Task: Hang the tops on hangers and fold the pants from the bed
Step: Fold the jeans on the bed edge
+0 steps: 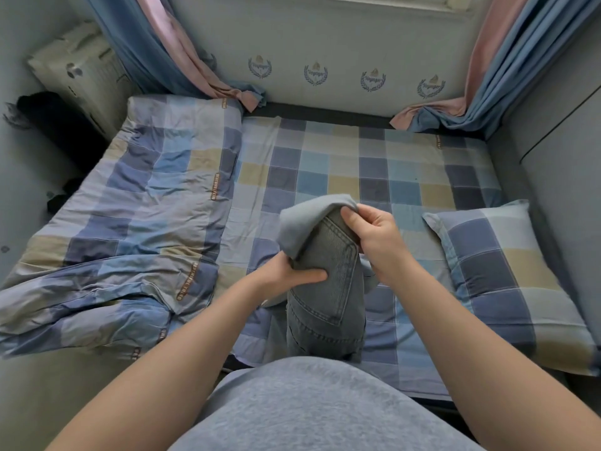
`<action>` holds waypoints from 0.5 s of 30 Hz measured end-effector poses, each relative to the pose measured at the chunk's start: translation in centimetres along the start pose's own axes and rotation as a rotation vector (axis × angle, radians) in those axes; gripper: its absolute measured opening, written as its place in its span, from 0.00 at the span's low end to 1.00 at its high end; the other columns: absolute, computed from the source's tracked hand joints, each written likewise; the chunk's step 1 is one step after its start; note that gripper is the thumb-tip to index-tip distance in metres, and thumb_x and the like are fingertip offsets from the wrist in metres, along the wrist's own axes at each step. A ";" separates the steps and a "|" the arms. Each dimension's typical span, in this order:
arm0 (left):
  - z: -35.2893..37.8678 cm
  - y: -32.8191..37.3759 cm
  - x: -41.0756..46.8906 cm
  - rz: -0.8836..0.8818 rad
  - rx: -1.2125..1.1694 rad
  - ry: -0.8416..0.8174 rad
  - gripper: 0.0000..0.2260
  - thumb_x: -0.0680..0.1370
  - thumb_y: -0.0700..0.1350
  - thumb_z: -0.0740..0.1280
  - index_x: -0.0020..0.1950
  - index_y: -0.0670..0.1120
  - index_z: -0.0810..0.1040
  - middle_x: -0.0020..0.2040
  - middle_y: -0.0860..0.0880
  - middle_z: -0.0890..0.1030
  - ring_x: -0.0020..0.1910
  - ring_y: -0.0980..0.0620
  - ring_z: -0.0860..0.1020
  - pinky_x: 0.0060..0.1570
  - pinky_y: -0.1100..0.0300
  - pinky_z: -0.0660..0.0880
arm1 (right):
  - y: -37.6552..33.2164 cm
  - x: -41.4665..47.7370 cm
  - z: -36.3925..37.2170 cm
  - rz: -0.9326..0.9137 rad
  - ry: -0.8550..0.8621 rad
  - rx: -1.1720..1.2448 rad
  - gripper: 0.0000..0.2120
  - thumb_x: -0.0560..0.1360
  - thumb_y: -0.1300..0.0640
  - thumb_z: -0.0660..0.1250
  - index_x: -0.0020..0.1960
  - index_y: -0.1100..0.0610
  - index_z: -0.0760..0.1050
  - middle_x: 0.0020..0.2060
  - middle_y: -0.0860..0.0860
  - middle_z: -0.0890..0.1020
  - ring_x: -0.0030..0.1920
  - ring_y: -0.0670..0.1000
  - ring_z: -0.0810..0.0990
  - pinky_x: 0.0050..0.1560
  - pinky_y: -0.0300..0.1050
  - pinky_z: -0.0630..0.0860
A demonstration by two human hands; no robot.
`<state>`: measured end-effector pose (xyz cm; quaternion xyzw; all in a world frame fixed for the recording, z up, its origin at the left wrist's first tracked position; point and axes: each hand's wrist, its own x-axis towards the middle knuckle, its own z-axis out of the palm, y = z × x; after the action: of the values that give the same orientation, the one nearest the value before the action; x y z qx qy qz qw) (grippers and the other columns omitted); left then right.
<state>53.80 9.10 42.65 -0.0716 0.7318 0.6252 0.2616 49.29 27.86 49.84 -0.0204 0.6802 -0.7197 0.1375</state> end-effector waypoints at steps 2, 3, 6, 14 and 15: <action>0.3 -0.2 0.3 -0.023 0.067 0.044 0.41 0.52 0.74 0.78 0.61 0.60 0.75 0.57 0.62 0.81 0.58 0.60 0.80 0.56 0.59 0.78 | -0.9 0.0 0.1 0.012 0.008 0.080 0.08 0.81 0.62 0.65 0.50 0.59 0.83 0.41 0.53 0.86 0.43 0.49 0.84 0.43 0.42 0.82; 0.4 -0.3 0.4 -0.024 0.068 0.078 0.38 0.55 0.74 0.77 0.60 0.61 0.75 0.57 0.62 0.82 0.57 0.59 0.80 0.57 0.57 0.79 | -1.2 0.0 0.2 0.016 0.009 0.081 0.08 0.81 0.62 0.65 0.50 0.60 0.83 0.42 0.54 0.86 0.43 0.50 0.84 0.43 0.42 0.82; 0.7 0.6 0.1 0.017 -0.076 0.222 0.27 0.61 0.68 0.76 0.55 0.61 0.77 0.55 0.60 0.83 0.54 0.57 0.82 0.57 0.55 0.79 | -1.6 0.0 0.0 0.025 0.020 0.043 0.08 0.82 0.62 0.64 0.50 0.60 0.82 0.40 0.53 0.85 0.41 0.49 0.83 0.41 0.41 0.81; -0.1 5.5 -0.7 -0.013 -0.661 0.251 0.18 0.80 0.50 0.69 0.65 0.39 0.78 0.59 0.41 0.84 0.59 0.41 0.82 0.60 0.45 0.78 | 1.7 -2.5 -1.8 0.172 -0.206 -0.094 0.17 0.76 0.53 0.73 0.63 0.46 0.75 0.60 0.44 0.83 0.59 0.42 0.82 0.53 0.36 0.78; -0.4 5.7 -0.8 -0.033 -0.715 0.243 0.20 0.81 0.51 0.67 0.66 0.39 0.78 0.60 0.40 0.83 0.60 0.41 0.82 0.62 0.44 0.77 | 2.3 -3.1 -1.8 0.208 -0.251 -0.101 0.22 0.73 0.48 0.74 0.64 0.44 0.73 0.60 0.42 0.83 0.59 0.43 0.82 0.52 0.36 0.79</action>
<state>51.93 9.76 48.12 -0.2439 0.4919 0.8237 0.1414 52.29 30.28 47.92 -0.0465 0.6915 -0.6582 0.2940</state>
